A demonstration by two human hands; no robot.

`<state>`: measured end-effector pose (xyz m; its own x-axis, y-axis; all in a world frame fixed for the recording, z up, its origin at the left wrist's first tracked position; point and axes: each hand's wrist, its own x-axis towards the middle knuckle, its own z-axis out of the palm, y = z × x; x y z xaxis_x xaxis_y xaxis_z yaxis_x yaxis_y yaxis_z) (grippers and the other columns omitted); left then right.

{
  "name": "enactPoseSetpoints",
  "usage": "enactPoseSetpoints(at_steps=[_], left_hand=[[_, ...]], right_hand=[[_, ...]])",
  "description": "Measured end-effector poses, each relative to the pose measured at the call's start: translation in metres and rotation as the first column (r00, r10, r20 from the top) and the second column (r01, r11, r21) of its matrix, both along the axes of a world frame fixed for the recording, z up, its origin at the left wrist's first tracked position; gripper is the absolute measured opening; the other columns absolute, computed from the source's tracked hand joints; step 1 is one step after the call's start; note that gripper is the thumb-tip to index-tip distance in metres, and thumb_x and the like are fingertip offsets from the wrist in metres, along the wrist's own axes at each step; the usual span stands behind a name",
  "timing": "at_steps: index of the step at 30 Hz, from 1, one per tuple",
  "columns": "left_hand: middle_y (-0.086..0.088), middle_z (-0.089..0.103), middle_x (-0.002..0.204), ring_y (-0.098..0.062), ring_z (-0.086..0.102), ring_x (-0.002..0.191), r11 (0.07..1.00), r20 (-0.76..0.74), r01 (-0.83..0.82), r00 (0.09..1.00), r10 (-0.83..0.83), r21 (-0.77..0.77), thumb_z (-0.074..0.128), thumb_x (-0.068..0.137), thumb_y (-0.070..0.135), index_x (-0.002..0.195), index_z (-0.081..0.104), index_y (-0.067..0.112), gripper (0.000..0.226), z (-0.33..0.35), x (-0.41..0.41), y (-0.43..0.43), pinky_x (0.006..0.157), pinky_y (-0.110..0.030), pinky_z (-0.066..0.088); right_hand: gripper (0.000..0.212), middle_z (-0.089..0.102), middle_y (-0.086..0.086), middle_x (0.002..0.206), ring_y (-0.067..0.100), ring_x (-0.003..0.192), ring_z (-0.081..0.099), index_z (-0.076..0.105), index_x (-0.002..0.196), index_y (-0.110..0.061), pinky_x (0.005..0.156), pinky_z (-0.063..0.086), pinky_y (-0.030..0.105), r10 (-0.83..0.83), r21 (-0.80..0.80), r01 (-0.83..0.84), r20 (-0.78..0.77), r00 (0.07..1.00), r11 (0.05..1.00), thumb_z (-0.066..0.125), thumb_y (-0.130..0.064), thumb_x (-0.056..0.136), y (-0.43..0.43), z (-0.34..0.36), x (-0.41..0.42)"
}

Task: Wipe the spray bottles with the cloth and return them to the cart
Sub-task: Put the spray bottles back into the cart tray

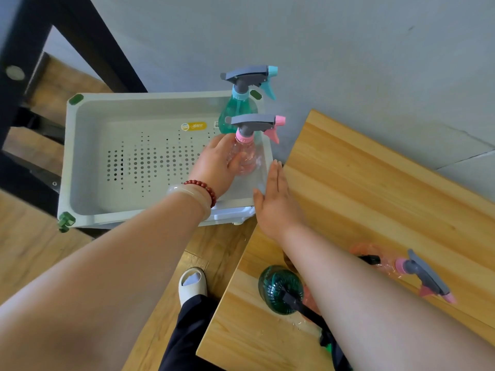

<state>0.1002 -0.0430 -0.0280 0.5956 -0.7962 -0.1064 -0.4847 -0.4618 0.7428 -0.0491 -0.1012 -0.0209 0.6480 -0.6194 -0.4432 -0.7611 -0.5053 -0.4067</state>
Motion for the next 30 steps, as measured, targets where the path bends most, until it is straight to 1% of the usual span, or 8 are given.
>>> enactPoseSetpoints(at_steps=[5, 8, 10, 12, 15, 18, 24, 30], left_hand=[[-0.007, 0.05, 0.139, -0.026, 0.053, 0.119, 1.0, -0.007, -0.011, 1.0, 0.011, -0.005, 0.052, 0.1, 0.024, 0.14, 0.048, 0.016, 0.04, 0.0, -0.001, 0.001, 0.097, -0.034, 0.044], [-0.005, 0.049, 0.141, -0.024, 0.051, 0.121, 1.0, -0.014, -0.012, 1.0, 0.012, 0.014, 0.052, 0.1, 0.025, 0.142, 0.044, 0.017, 0.044, 0.002, -0.001, 0.001, 0.094, -0.027, 0.038], [-0.005, 0.043, 0.146, -0.022, 0.047, 0.125, 1.0, -0.029, -0.012, 1.0, 0.012, 0.008, 0.052, 0.1, 0.025, 0.146, 0.039, 0.018, 0.048, 0.004, -0.005, 0.004, 0.094, -0.025, 0.035], [-0.006, 0.035, 0.153, -0.022, 0.041, 0.133, 1.0, -0.026, -0.025, 0.999, 0.025, 0.008, 0.053, 0.1, 0.025, 0.15, 0.033, 0.016, 0.055, 0.004, -0.012, 0.009, 0.102, -0.027, 0.036], [-0.011, 0.028, 0.157, -0.027, 0.03, 0.143, 0.997, -0.003, -0.071, 0.997, 0.071, 0.029, 0.056, 0.098, 0.025, 0.152, 0.028, 0.011, 0.062, 0.002, -0.021, 0.018, 0.116, -0.038, 0.03], [-0.011, 0.026, 0.158, -0.028, 0.024, 0.145, 0.995, 0.022, -0.076, 0.997, 0.075, 0.057, 0.053, 0.099, 0.025, 0.153, 0.026, 0.013, 0.061, 0.006, -0.034, 0.031, 0.115, -0.038, 0.026], [-0.009, 0.034, 0.153, -0.032, 0.031, 0.14, 0.997, 0.042, 0.014, 0.999, -0.017, 0.081, 0.052, 0.099, 0.024, 0.149, 0.036, 0.015, 0.053, 0.023, -0.061, 0.043, 0.115, -0.044, 0.03], [-0.006, 0.037, 0.152, -0.028, 0.032, 0.139, 0.995, 0.027, 0.082, 0.996, -0.084, 0.061, 0.051, 0.1, 0.025, 0.148, 0.039, 0.016, 0.05, 0.046, -0.103, 0.052, 0.115, -0.04, 0.028]], right_hand=[[0.068, -0.017, 0.003, 0.164, 0.02, 0.152, 0.001, -0.017, 0.154, -0.012, 0.119, 0.021, 0.034, 0.017, -0.013, -0.017, -0.022, 1.0, 1.0, 0.024, -0.037, 0.106, 0.0, 0.0, -0.001], [0.068, -0.017, 0.005, 0.164, 0.021, 0.152, -0.002, -0.017, 0.154, -0.012, 0.121, 0.017, 0.034, 0.016, -0.013, -0.016, -0.033, 0.999, 1.0, 0.025, -0.037, 0.106, 0.0, 0.0, -0.001], [0.068, -0.018, 0.005, 0.164, 0.021, 0.152, -0.004, -0.017, 0.154, -0.011, 0.121, 0.014, 0.034, 0.02, -0.024, -0.021, -0.047, 0.999, 0.999, 0.025, -0.037, 0.106, 0.001, 0.0, -0.001], [0.068, -0.019, 0.005, 0.163, 0.02, 0.152, -0.008, -0.017, 0.154, -0.011, 0.122, 0.009, 0.034, 0.018, -0.027, -0.02, -0.059, 0.998, 0.999, 0.024, -0.037, 0.106, 0.002, 0.001, -0.002], [0.068, -0.019, 0.005, 0.163, 0.019, 0.151, -0.013, -0.015, 0.154, -0.01, 0.123, 0.001, 0.032, 0.022, -0.074, -0.029, -0.097, 0.995, 0.997, 0.024, -0.039, 0.106, 0.003, 0.005, -0.001], [0.069, -0.018, 0.007, 0.163, 0.021, 0.151, -0.015, -0.012, 0.155, -0.009, 0.122, -0.003, 0.032, -0.002, -0.144, -0.013, -0.107, 0.994, 0.99, 0.022, -0.044, 0.106, 0.005, 0.016, -0.009], [0.067, -0.012, 0.008, 0.164, 0.021, 0.151, -0.012, -0.009, 0.155, -0.009, 0.121, -0.002, 0.031, -0.01, -0.226, -0.007, -0.075, 0.997, 0.974, 0.019, -0.045, 0.106, 0.012, 0.052, -0.036], [0.059, -0.001, 0.008, 0.165, 0.022, 0.152, -0.008, -0.001, 0.157, -0.016, 0.122, 0.005, 0.034, -0.014, -0.263, 0.002, -0.045, 0.999, 0.965, 0.024, -0.036, 0.107, 0.013, 0.089, -0.079]])
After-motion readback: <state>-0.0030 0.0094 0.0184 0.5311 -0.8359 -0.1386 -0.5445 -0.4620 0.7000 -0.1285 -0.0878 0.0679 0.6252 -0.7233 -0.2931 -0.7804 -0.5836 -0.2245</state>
